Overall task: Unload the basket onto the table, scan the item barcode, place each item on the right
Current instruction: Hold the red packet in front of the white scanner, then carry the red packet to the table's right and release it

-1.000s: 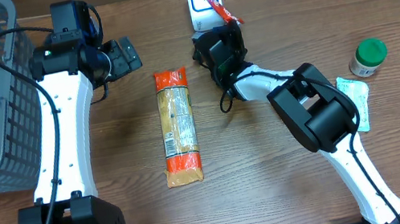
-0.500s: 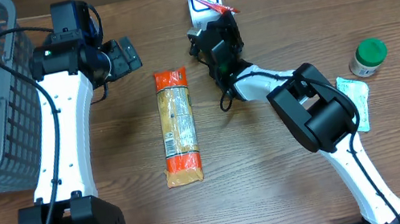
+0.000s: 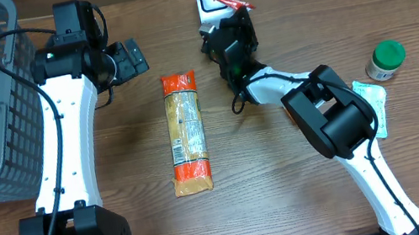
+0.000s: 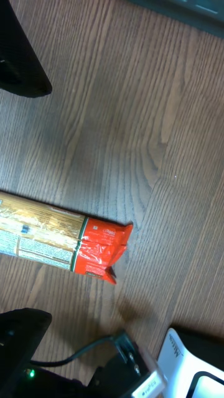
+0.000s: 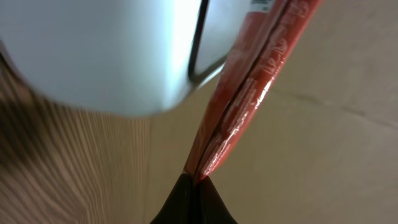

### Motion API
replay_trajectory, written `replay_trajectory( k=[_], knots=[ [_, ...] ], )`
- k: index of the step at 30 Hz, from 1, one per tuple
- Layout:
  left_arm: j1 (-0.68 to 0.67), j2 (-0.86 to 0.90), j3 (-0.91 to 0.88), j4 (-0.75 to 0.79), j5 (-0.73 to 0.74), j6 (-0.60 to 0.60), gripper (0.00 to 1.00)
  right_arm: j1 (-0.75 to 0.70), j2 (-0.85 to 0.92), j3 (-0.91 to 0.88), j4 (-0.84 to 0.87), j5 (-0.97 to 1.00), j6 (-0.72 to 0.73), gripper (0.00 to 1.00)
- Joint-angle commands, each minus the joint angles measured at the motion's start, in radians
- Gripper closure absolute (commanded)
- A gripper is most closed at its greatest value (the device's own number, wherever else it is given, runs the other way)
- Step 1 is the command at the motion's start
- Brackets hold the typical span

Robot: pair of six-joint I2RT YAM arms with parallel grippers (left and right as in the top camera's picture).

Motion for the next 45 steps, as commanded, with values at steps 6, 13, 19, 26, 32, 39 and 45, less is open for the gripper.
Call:
replay_trajectory(
  k=[6, 13, 19, 26, 32, 39, 45],
  knots=[
    [-0.002, 0.008, 0.003, 0.002, -0.009, 0.011, 0.01, -0.027, -0.023, 0.010, -0.001, 0.042, 0.012, 0.96],
    [-0.002, 0.008, 0.003, 0.002, -0.009, 0.012, 0.01, -0.024, -0.097, 0.010, -0.001, 0.043, 0.164, 0.96],
    [-0.002, 0.008, 0.003, 0.002, -0.009, 0.012, 0.00, -0.028, -0.248, 0.010, -0.006, 0.080, 0.285, 0.96],
    [-0.002, 0.008, 0.003, 0.002, -0.009, 0.011, 0.00, -0.028, -0.420, 0.010, -0.236, 0.192, 0.518, 0.96],
    [-0.002, 0.008, 0.003, 0.002, -0.009, 0.012, 0.01, -0.028, -0.545, 0.010, -0.775, 0.193, 1.071, 0.96],
    [-0.002, 0.008, 0.003, 0.002, -0.009, 0.011, 0.01, -0.063, -0.660, 0.010, -1.386, -0.159, 1.713, 0.96],
    [-0.002, 0.008, 0.003, 0.002, -0.009, 0.011, 0.00, -0.176, -0.663, -0.022, -1.709, -0.445, 1.876, 0.96]
  ],
)
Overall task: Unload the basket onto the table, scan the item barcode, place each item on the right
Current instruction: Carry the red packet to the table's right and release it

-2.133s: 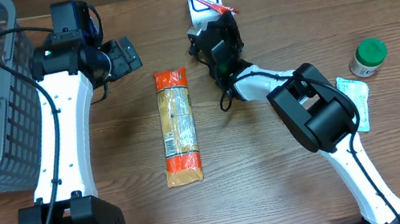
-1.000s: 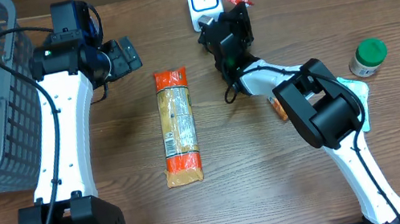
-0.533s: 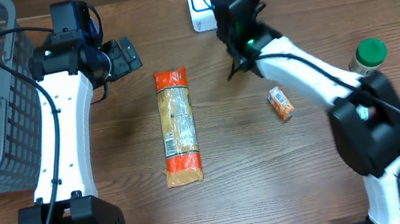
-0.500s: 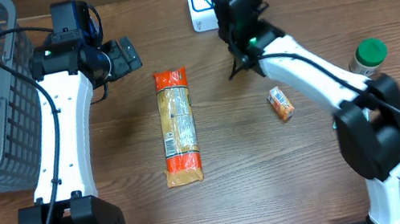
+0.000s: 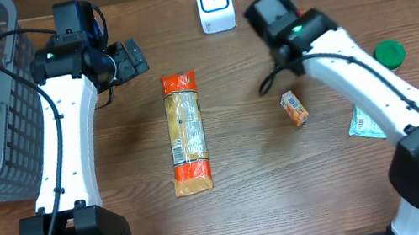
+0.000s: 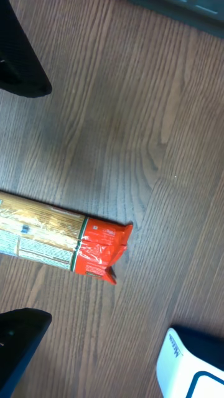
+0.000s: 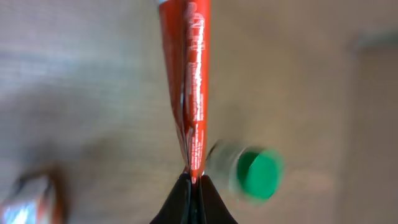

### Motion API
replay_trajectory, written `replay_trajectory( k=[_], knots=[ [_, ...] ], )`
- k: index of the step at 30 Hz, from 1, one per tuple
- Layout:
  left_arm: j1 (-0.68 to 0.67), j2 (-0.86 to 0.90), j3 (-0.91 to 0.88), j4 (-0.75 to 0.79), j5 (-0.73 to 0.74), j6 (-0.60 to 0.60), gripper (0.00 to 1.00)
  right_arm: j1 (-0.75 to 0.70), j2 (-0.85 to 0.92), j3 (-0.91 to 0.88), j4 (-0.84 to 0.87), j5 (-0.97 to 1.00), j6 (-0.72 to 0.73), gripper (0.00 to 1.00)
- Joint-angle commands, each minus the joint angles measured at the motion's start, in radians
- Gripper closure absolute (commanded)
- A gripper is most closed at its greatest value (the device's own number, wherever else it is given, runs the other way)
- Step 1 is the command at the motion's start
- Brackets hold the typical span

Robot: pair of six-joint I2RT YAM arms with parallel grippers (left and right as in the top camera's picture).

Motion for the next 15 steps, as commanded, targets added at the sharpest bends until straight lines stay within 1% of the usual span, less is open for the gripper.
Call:
replay_trajectory(
  k=[1, 4, 9, 15],
  knots=[
    [-0.002, 0.008, 0.003, 0.001, -0.009, 0.011, 0.00, -0.082, -0.032, -0.043, -0.061, -0.206, 0.227, 0.96],
    [-0.002, 0.008, 0.003, 0.001, -0.008, 0.011, 0.00, -0.140, -0.032, -0.101, -0.079, -0.231, 0.276, 0.96],
    [-0.002, 0.008, 0.003, 0.001, -0.009, 0.011, 0.00, -0.217, -0.032, -0.203, -0.066, -0.290, 0.272, 0.96],
    [-0.002, 0.008, 0.003, 0.001, -0.009, 0.011, 0.01, -0.237, -0.032, -0.261, -0.047, -0.296, 0.271, 0.96]
  ],
)
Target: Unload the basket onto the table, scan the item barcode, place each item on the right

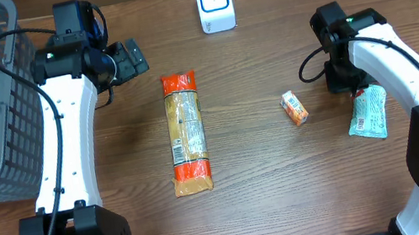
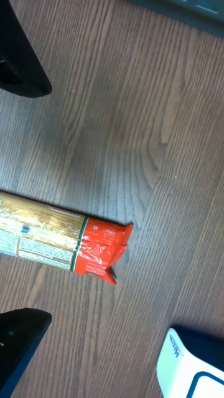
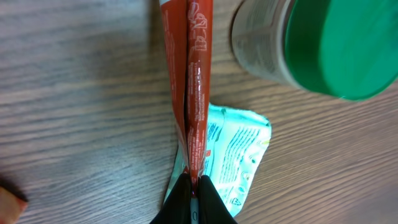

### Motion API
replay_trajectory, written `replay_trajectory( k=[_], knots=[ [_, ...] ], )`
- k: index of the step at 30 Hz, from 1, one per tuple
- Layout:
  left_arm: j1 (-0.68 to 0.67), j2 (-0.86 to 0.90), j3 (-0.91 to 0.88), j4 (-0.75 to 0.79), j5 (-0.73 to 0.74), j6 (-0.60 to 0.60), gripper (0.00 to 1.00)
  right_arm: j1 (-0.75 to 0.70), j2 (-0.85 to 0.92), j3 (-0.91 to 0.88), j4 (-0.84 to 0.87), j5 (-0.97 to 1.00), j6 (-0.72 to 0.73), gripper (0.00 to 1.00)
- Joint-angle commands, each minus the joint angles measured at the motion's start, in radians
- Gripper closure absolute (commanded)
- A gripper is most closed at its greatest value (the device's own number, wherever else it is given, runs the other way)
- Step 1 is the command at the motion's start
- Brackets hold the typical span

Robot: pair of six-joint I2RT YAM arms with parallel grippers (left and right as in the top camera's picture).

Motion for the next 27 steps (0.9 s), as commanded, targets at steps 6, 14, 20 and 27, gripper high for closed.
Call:
replay_trajectory(
  k=[6, 14, 20, 27],
  knots=[
    [-0.002, 0.008, 0.003, 0.002, -0.009, 0.011, 0.00, 0.000, -0.030, -0.015, 0.007, -0.029, 0.022, 0.59],
    [-0.002, 0.008, 0.003, 0.002, -0.009, 0.011, 0.00, 0.000, -0.030, -0.015, 0.026, -0.217, 0.021, 0.46],
    [-0.002, 0.008, 0.003, 0.002, -0.009, 0.011, 0.00, 0.000, -0.030, -0.015, 0.062, -0.391, 0.022, 0.60],
    [-0.002, 0.008, 0.003, 0.002, -0.009, 0.011, 0.00, 0.023, -0.029, -0.066, 0.134, -0.441, 0.022, 0.72]
  ],
)
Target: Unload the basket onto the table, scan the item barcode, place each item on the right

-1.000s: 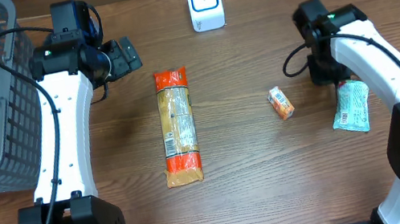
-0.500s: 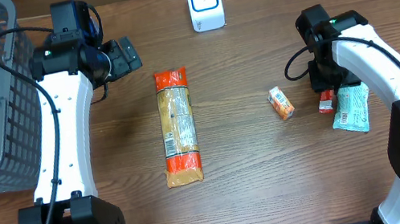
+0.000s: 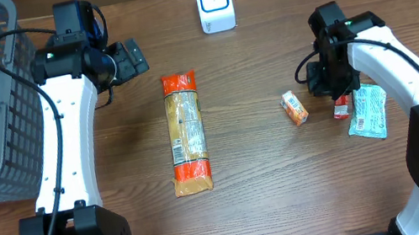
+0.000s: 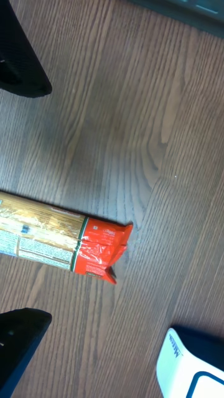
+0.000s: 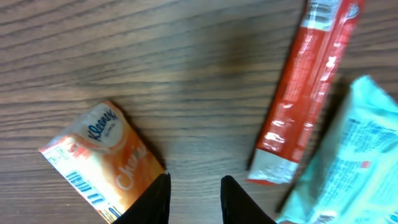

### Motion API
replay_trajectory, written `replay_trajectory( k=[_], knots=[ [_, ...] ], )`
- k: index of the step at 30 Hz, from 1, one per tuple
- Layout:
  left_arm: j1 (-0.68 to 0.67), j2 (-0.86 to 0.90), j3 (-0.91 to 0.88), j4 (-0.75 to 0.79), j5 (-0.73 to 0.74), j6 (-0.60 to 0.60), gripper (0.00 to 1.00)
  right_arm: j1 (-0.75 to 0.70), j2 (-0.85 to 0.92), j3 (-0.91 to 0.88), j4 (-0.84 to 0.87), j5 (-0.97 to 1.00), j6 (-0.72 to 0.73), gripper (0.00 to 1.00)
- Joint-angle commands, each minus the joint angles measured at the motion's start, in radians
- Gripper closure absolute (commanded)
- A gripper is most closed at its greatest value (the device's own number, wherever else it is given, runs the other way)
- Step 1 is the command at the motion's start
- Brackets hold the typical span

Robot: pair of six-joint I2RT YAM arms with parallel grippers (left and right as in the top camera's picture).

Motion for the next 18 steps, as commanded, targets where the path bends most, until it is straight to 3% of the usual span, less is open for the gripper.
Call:
replay_trajectory(
  k=[1, 4, 8, 18],
  knots=[
    [-0.002, 0.008, 0.003, 0.002, -0.009, 0.011, 0.01, 0.023, -0.030, -0.051, 0.041, -0.039, 0.002, 0.72],
    [-0.002, 0.008, 0.003, 0.002, -0.009, 0.011, 0.01, 0.046, -0.030, -0.105, 0.109, -0.051, 0.001, 0.75],
    [-0.002, 0.008, 0.003, 0.002, -0.008, 0.011, 0.00, 0.092, -0.030, -0.137, 0.152, -0.064, 0.000, 0.96],
    [-0.002, 0.008, 0.003, 0.002, -0.009, 0.012, 0.00, 0.195, -0.035, -0.137, 0.199, -0.064, 0.001, 0.95]
  ],
)
